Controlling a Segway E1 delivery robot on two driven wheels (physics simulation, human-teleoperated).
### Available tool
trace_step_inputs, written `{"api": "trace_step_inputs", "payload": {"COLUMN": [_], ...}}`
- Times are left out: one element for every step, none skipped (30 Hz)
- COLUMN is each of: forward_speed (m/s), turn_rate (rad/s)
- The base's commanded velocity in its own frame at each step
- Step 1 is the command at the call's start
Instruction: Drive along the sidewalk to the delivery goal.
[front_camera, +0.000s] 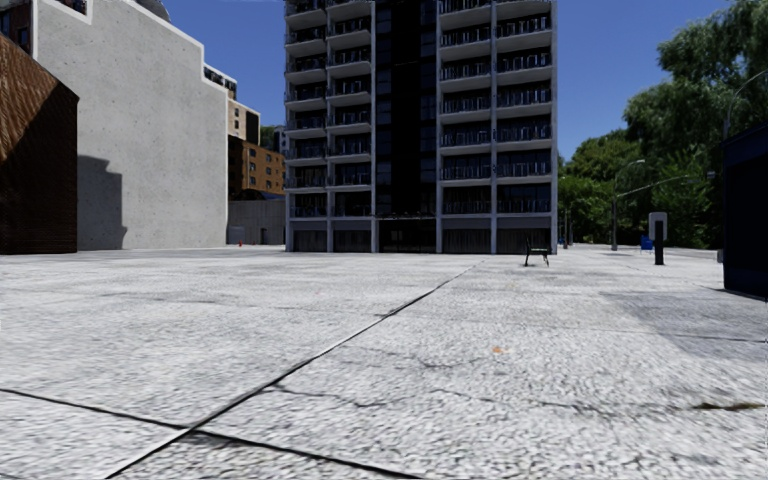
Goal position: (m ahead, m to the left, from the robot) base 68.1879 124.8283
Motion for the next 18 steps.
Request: {"api": "trace_step_inputs", "payload": {"forward_speed": [2.0, 2.0, 2.0, 2.0, 2.0, 2.0, 2.0, 2.0, 2.0, 2.0, 2.0, 2.0, 2.0, 2.0, 2.0, 2.0, 2.0, 2.0], "turn_rate": [0.37, 0.37, 0.37, 0.37, 0.37, 0.37, 0.37, 0.37, 0.37, 0.37, 0.37, 0.37, 0.37, 0.37, 0.37, 0.37, 0.37, 0.37]}}
